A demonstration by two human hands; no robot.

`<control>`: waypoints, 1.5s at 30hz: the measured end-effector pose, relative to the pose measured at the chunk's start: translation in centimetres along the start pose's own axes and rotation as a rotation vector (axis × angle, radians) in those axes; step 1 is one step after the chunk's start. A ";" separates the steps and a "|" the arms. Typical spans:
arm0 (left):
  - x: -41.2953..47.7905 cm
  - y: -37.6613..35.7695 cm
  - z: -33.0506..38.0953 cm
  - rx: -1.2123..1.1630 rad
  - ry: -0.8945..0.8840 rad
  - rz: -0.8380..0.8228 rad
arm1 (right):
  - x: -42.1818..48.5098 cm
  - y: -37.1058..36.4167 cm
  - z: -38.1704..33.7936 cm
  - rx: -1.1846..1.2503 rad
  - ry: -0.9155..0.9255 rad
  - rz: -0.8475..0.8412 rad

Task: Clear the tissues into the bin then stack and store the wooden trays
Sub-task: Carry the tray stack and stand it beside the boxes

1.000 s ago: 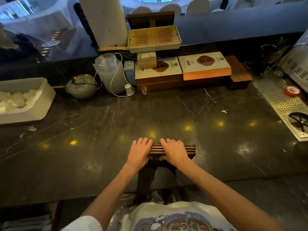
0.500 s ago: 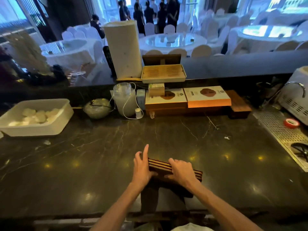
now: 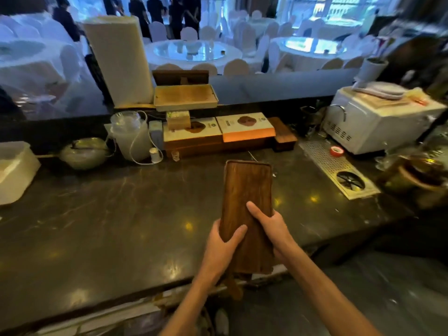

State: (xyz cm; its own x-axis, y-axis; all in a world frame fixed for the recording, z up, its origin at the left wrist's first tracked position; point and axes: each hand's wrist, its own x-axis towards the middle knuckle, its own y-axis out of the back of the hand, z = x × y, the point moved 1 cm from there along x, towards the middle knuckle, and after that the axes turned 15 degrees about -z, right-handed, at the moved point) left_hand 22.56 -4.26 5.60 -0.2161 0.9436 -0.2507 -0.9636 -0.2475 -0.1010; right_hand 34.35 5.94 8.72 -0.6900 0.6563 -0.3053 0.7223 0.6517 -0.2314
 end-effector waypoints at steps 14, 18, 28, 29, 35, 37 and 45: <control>-3.6 -11.6 0.1 -0.008 0.061 -0.064 | -7.2 7.6 -4.4 -0.146 -0.077 0.137; -0.2 -15.6 -0.3 -0.003 0.096 -0.083 | -10.5 11.9 0.0 -0.130 -0.116 0.193; 9.2 -29.1 0.1 -0.063 0.195 -0.079 | -14.3 28.0 0.9 -0.068 -0.171 0.082; 10.2 -30.3 0.1 -0.072 0.194 -0.087 | -14.1 29.9 0.7 -0.071 -0.172 0.069; 14.7 -34.5 0.2 -0.094 0.190 -0.032 | -10.8 36.4 -1.0 -0.037 -0.170 0.044; 16.6 -34.5 0.3 -0.097 0.186 -0.004 | -8.8 37.5 -1.3 -0.039 -0.169 0.016; 25.9 -31.2 1.6 -0.127 0.168 0.138 | 1.6 39.9 -4.9 -0.078 -0.187 -0.118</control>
State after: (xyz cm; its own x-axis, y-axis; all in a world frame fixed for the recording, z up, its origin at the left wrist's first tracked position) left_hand 46.79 28.26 3.82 -0.3051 0.8518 -0.4259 -0.8968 -0.4075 -0.1725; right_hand 61.82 34.88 3.55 -0.7431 0.4969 -0.4482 0.6266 0.7518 -0.2054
